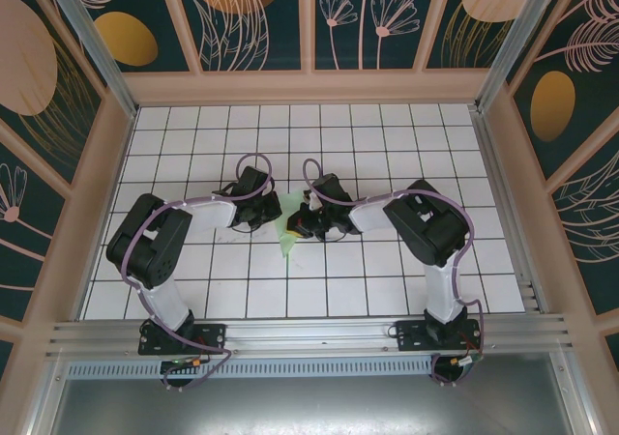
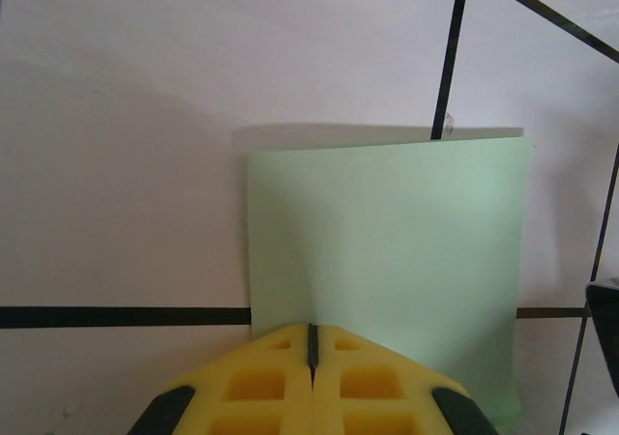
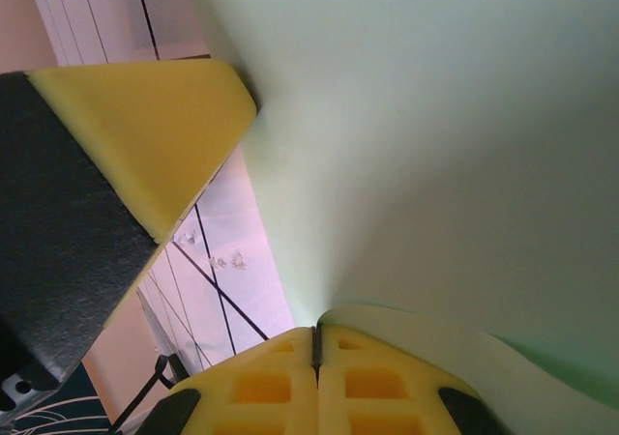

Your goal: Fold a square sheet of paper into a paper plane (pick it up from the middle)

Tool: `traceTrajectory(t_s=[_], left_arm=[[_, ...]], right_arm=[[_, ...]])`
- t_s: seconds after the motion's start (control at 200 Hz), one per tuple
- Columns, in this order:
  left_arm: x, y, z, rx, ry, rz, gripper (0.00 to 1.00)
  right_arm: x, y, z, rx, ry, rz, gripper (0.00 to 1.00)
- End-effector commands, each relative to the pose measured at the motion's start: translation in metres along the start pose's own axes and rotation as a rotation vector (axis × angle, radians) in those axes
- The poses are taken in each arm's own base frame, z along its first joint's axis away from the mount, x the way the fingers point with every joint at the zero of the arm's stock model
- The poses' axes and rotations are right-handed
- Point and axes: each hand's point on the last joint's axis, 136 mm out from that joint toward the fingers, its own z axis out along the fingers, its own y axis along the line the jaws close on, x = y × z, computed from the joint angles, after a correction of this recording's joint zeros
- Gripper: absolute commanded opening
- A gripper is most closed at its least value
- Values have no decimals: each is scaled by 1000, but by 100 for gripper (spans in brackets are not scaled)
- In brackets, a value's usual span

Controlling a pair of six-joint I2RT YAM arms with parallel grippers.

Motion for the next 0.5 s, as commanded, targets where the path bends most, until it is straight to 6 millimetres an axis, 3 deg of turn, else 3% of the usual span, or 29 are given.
traceTrajectory(t_s=[0.0,0.495], left_arm=[[14,12,9,-30,53,-5,3],[15,12,8,-25,55,-7,3]], right_arm=[[0,-1,7,11,8,-27,0],[-3,-5,10,26,4,-24,0]])
